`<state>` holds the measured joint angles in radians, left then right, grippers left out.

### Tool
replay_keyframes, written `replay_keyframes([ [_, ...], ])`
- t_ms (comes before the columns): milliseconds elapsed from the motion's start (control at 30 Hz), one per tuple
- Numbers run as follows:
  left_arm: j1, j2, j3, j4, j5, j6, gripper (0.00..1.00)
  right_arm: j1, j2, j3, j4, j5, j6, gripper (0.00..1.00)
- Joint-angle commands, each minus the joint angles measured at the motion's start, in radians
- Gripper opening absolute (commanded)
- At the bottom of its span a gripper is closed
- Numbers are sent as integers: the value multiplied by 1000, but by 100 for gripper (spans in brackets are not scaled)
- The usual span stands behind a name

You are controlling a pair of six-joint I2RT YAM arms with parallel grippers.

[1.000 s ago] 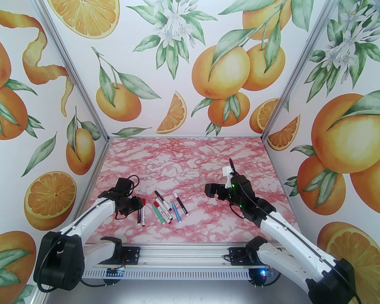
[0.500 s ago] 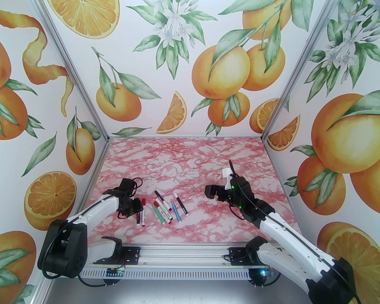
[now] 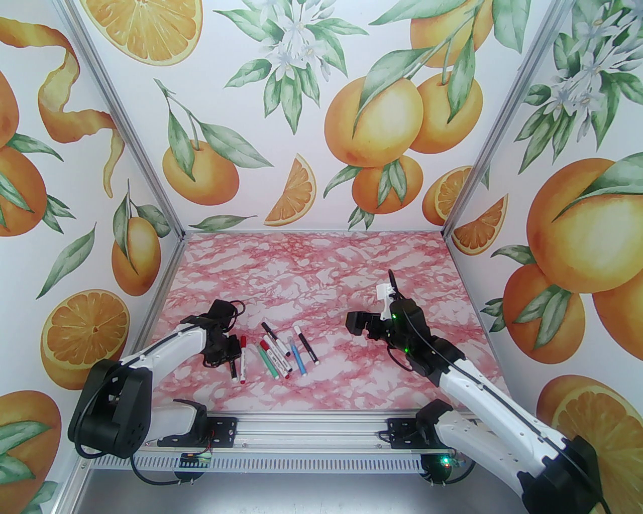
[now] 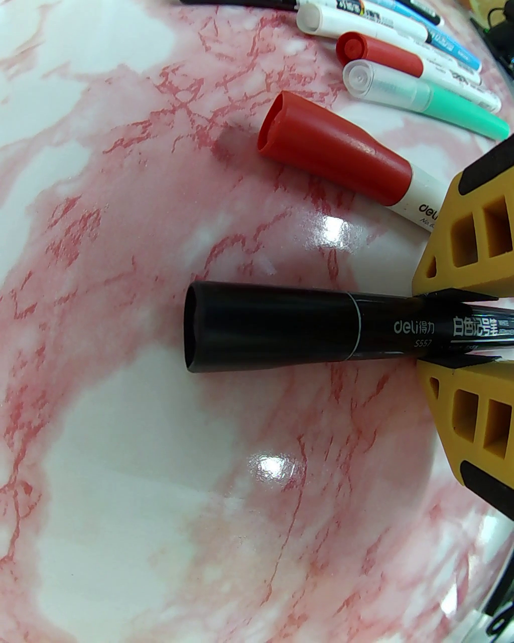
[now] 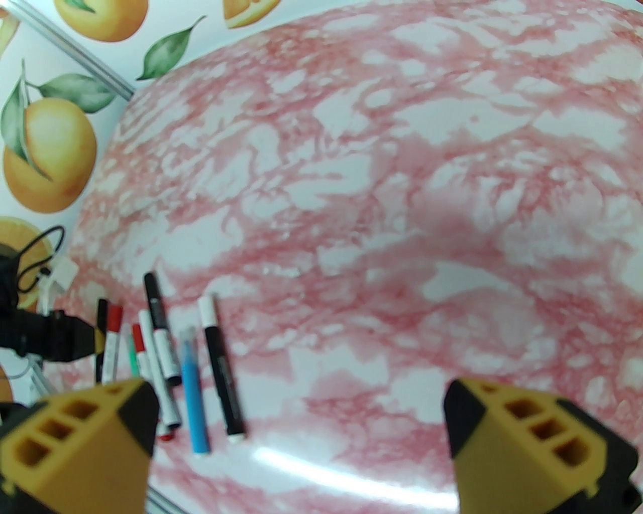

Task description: Open the pen caps

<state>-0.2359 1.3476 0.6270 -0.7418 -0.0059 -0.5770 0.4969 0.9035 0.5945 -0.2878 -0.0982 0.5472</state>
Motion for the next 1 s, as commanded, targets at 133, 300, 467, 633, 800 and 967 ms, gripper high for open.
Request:
replay_keyframes([
  [133, -14, 48, -7, 8, -153, -23, 17, 13, 3, -16, 36, -25, 28, 100],
  [300, -27, -39, 16, -21, -175, -20, 11, 12, -2, 4, 39, -14, 34, 100],
  [467, -27, -162, 40, -45, -154, 5, 10, 11, -61, -2, 91, 35, 23, 100],
  [633, -36, -254, 91, -9, -17, 73, 12, 7, -54, 61, 28, -19, 0, 95],
  [800, -93, -263, 140, 132, 183, 165, 13, 7, -18, 149, -23, -95, 60, 83],
  [967, -204, -197, 196, 259, 296, 224, 13, 6, 28, 248, -93, -155, 143, 78],
])
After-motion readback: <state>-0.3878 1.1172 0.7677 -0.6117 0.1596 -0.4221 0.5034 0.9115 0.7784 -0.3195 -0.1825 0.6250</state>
